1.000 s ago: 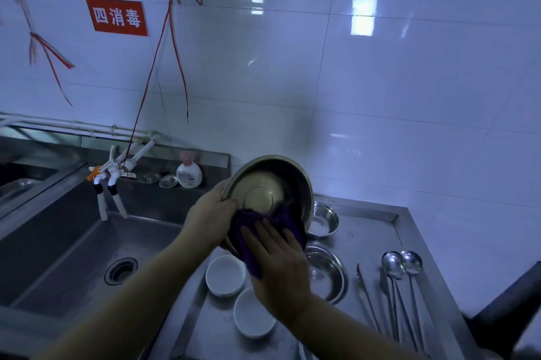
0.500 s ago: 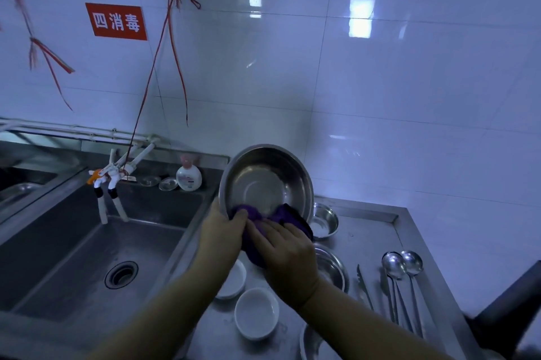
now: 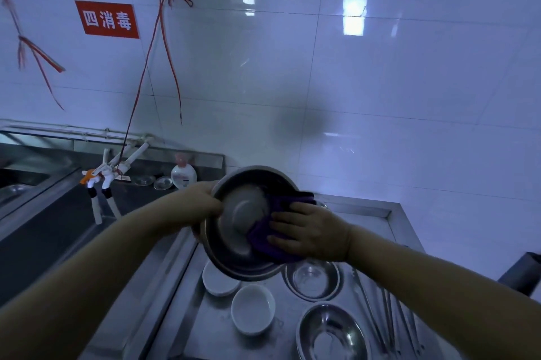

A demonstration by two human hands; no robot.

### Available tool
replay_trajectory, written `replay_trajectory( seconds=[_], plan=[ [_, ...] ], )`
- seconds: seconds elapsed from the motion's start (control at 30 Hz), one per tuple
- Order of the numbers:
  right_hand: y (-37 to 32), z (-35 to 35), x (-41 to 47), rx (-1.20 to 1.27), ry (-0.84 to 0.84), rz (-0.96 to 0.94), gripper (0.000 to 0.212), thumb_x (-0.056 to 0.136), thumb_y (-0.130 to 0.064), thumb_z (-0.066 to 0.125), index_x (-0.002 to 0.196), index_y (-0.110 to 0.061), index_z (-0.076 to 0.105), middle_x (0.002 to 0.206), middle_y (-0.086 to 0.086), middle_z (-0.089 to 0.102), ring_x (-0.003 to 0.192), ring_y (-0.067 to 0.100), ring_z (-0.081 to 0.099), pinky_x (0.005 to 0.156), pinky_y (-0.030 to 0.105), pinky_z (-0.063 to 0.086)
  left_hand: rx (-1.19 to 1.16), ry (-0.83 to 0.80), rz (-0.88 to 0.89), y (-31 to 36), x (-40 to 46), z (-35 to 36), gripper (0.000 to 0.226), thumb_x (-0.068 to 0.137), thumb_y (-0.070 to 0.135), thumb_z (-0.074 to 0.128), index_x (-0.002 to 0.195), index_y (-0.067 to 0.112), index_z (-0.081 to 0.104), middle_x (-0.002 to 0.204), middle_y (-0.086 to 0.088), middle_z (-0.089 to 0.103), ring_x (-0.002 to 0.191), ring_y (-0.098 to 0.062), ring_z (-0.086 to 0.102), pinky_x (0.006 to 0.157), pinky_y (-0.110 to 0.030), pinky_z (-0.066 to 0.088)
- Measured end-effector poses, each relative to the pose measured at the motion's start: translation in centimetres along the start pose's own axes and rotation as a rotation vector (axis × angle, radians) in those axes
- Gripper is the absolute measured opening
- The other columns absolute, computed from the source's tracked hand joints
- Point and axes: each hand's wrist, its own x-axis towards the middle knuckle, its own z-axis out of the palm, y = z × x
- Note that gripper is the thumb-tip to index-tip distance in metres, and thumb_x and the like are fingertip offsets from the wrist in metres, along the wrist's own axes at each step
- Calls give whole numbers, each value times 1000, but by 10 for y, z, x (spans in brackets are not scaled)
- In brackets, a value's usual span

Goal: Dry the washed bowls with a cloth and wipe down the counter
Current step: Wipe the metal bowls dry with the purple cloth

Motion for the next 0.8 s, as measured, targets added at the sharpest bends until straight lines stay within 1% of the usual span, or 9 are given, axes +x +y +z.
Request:
replay_trajectory(
  seconds=[0.1, 0.17, 0.23, 0.33, 0.4, 0.5, 0.63, 0.73, 0.8],
  plan=[
    [1, -2, 2, 50, -4, 89, 16, 89, -10, 60, 97, -16, 73, 99, 6, 72, 95, 22, 67, 84, 35, 51, -70, 108, -30, -4, 8, -1, 40, 86, 9, 59, 123, 16, 46, 80, -7, 67, 57, -12, 66, 50, -28, 52],
    [-7, -3, 0, 77, -11, 202, 14, 86, -10, 63, 95, -16, 73, 95, 3, 73, 91, 20, 68, 80, 33, 52, 167, 281, -3, -13, 8, 10, 78, 83, 28, 67, 144, 13, 21, 123, -12, 56, 100, -19, 63, 84, -38, 53],
    [-15, -2, 1, 104, -7, 312, 15, 81, -10, 69, 94, -16, 74, 91, 1, 73, 87, 18, 69, 76, 32, 54, 582, 533, 241, -23, -3, 30, 86, 74, 49, 65, 142, 17, 24, 139, -6, 42, 127, -25, 40, 105, -38, 30],
    [-26, 0, 6, 152, -18, 426, 18, 78, -11, 72, 96, -15, 74, 92, 2, 74, 85, 17, 69, 73, 34, 55, 1019, 537, 729, -25, -17, 57, 51, 70, 58, 57, 109, 26, 59, 108, 5, 65, 113, -20, 56, 104, -36, 33],
    [-31, 2, 10, 169, -19, 460, 18, 78, -12, 72, 96, -15, 74, 92, 3, 74, 84, 18, 70, 72, 35, 55, 1082, 430, 833, -25, -16, 64, 32, 62, 47, 76, 88, 30, 67, 86, 10, 69, 91, -12, 65, 97, -35, 47],
    [-34, 5, 9, 188, 16, 472, 19, 76, -11, 75, 95, -15, 75, 90, 3, 74, 83, 18, 69, 71, 35, 55, 1071, 357, 826, -28, -13, 63, 29, 54, 23, 86, 77, 28, 69, 73, 11, 67, 68, -9, 63, 85, -28, 53],
    [-28, 3, 1, 213, 41, 399, 18, 81, -10, 74, 98, -11, 73, 92, 5, 73, 87, 18, 69, 78, 35, 55, 1032, 362, 864, -34, -12, 60, 21, 61, 19, 80, 76, 30, 68, 71, 14, 65, 65, -8, 58, 78, -21, 41],
    [-17, -3, -12, 232, 46, 437, 25, 82, -14, 73, 106, -7, 69, 98, 10, 72, 91, 21, 69, 84, 36, 56, 819, 402, 828, -39, -8, 51, 4, 74, 21, 66, 76, 23, 69, 70, 11, 65, 65, -9, 58, 73, -17, 34],
    [-12, -6, -20, 269, 147, 669, 27, 84, -16, 69, 108, -4, 68, 97, 12, 72, 89, 25, 70, 79, 41, 58, 496, 463, 688, -45, -8, 50, 15, 82, 18, 54, 78, 20, 69, 71, 11, 63, 66, -2, 53, 67, -16, 36]
  ],
)
